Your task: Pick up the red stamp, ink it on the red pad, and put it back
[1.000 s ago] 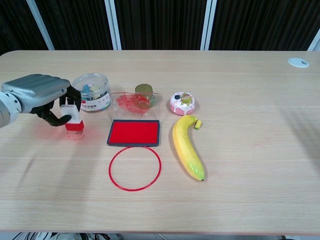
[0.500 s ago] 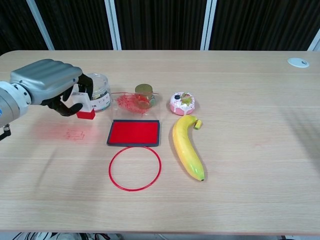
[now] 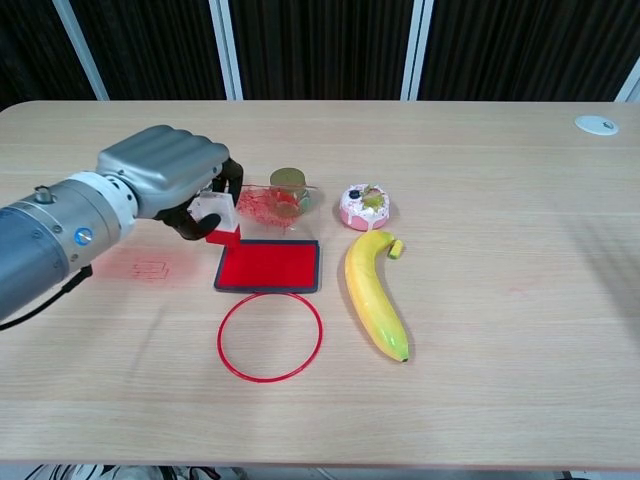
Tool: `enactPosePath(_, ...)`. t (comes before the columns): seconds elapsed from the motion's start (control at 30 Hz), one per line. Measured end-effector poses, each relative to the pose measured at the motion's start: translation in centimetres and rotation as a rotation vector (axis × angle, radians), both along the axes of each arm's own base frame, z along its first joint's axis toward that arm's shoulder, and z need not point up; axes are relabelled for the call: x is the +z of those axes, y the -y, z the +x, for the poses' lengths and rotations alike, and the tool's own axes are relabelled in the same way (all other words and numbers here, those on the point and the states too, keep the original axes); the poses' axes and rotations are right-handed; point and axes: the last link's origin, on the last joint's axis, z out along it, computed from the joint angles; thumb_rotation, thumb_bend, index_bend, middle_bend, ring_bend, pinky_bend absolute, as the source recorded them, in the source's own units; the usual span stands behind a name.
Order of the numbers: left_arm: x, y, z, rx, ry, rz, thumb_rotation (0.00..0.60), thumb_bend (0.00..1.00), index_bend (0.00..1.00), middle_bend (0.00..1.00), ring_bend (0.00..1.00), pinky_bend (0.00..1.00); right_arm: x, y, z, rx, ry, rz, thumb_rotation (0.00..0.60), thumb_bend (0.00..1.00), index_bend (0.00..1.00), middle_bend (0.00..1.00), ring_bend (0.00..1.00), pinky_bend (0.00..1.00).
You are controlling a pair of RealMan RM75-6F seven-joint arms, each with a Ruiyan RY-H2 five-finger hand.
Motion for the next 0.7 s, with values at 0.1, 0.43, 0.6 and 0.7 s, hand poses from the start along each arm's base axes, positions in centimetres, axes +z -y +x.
enactPosePath(0.1, -1.0, 0.0, 0.6, -0.006, -0.023, -0.006, 0.600, 0.53, 0.71, 0.74, 0.57, 0.63, 0.0, 0.0, 0.0, 0.000, 0.000, 0.001, 0.600, 0.15, 0.00, 0.00, 0.00, 0.18)
enactPosePath(0.43, -2.9, 0.1, 1.8, -0.019, -0.067, -0.025, 0.600, 0.53, 0.71, 0.74, 0.57, 0.63, 0.0, 0.0, 0.0, -0.003, 0.003, 0.001, 0.600, 0.15, 0.00, 0.00, 0.00, 0.18)
enactPosePath(0.6, -3.4, 0.0, 1.9, -0.032, -0.087, -0.022, 0.600, 0.53, 0.72, 0.74, 0.57, 0.63, 0.0, 0.0, -0.1, -0.004, 0.005, 0.002, 0.600, 0.15, 0.00, 0.00, 0.00, 0.18)
enactPosePath(0.7, -3.7, 0.0, 1.9, -0.035, -0.094, -0.023, 0.600, 0.53, 0.72, 0.74, 0.57, 0.63, 0.0, 0.1, -0.1, -0.004, 0.006, 0.002, 0.600, 0.15, 0.00, 0.00, 0.00, 0.18)
